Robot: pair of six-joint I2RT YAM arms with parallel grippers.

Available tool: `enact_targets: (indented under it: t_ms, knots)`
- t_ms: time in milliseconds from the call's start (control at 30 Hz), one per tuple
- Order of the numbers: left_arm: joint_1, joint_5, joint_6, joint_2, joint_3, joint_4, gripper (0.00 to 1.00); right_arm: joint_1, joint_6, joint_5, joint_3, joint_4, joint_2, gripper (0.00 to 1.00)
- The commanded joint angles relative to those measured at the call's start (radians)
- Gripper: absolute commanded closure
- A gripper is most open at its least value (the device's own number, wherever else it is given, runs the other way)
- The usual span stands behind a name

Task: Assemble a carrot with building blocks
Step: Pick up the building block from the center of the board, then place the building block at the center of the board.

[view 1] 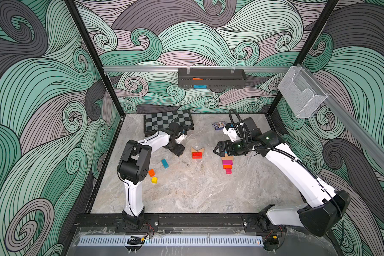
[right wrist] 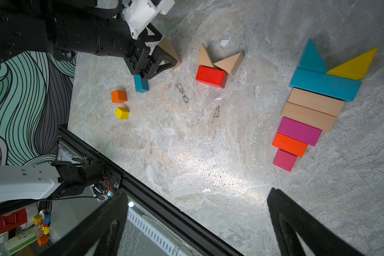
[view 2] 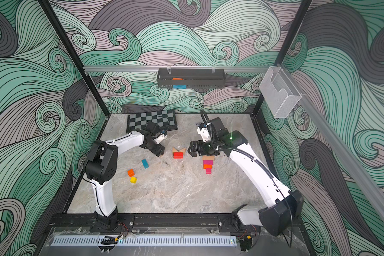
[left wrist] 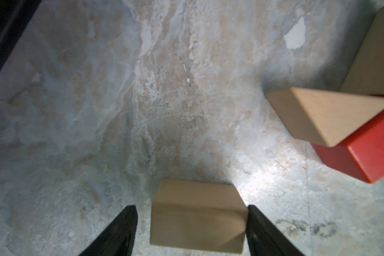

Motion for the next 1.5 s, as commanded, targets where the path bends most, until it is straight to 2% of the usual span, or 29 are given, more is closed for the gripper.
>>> enact_targets:
  t_ms: [0, 200, 300, 367, 500, 567, 700, 767, 900, 1000, 1233, 1467]
  knots:
    - [-0.008, -0.018, -0.006, 0.039, 0.053, -0.054, 0.27, -0.009, -0.012, -0.021, -0.007, -0.008, 0.009, 0.01]
    - [-0.008, -0.025, -0.026, 0.051, 0.062, -0.077, 0.35, -0.010, -0.014, -0.021, -0.006, -0.008, 0.013, 0.01]
    - [-0.009, -0.021, -0.054, 0.043, 0.052, -0.079, 0.42, -0.011, -0.013, -0.024, -0.006, -0.008, 0.016, 0.01]
    - [-0.010, -0.018, -0.084, 0.035, 0.052, -0.089, 0.47, -0.011, -0.013, -0.025, -0.005, -0.009, 0.017, 0.01]
    - [-0.020, -0.018, -0.169, -0.011, 0.049, -0.104, 0.52, -0.010, -0.017, -0.033, -0.004, -0.008, 0.015, 0.01]
    - [-0.028, -0.019, -0.250, -0.045, 0.065, -0.139, 0.54, -0.011, -0.021, -0.038, -0.002, -0.008, 0.013, 0.01]
    - [-0.054, 0.010, -0.502, -0.097, 0.110, -0.266, 0.64, -0.011, -0.031, -0.053, -0.006, -0.010, 0.008, 0.01]
    - [-0.096, 0.007, -0.619, -0.153, 0.076, -0.265, 0.69, -0.011, -0.032, -0.062, -0.009, -0.010, 0.006, 0.01]
    - [-0.204, -0.016, -0.859, -0.247, -0.016, -0.212, 0.70, -0.010, -0.037, -0.074, -0.023, -0.010, -0.005, 0.01]
    - [-0.294, -0.051, -0.963, -0.248, -0.051, -0.160, 0.72, -0.011, -0.044, -0.071, -0.032, -0.010, -0.018, 0.01]
    - [-0.376, -0.132, -1.040, -0.158, -0.028, -0.116, 0.73, -0.011, -0.052, -0.090, -0.067, -0.008, -0.064, 0.01]
    - [-0.424, -0.188, -1.048, -0.043, 0.032, -0.095, 0.72, -0.011, -0.061, -0.090, -0.102, -0.008, -0.113, 0.01]
